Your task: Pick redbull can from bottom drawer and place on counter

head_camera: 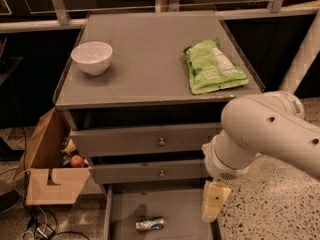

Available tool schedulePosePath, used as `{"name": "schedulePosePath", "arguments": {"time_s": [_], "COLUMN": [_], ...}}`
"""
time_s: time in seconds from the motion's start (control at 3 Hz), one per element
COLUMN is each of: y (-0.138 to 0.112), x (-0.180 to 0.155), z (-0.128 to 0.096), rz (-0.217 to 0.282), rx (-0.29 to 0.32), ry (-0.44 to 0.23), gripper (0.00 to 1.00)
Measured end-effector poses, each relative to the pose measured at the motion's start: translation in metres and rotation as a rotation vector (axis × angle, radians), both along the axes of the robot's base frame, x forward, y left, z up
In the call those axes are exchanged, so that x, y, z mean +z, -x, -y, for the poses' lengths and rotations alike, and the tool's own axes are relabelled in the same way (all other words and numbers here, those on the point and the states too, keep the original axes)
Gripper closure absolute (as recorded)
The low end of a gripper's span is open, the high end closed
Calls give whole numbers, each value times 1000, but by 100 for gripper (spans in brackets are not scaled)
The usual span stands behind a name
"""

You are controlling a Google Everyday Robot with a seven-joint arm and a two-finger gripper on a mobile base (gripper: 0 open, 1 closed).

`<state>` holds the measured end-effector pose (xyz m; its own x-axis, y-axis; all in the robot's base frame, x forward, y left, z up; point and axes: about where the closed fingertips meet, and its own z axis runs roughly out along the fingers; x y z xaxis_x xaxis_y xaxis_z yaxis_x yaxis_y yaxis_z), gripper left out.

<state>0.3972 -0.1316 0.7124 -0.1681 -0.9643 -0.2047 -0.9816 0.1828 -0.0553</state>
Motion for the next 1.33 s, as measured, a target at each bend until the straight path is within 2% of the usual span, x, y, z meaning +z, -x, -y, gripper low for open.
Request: {"name": "schedulePosePath", "arguments": {"time_s": [0.33,0.67,1.0,1.33], "y": [15,11,4,4], "x": [-46,-79,-99,-101], "z": [-13,-20,-30,-30], "rz": [-31,-25,-54,-59], "rx": [52,76,92,92], "ry": [-12,-28,-66,-67], "gripper": [0,0,0,0]}}
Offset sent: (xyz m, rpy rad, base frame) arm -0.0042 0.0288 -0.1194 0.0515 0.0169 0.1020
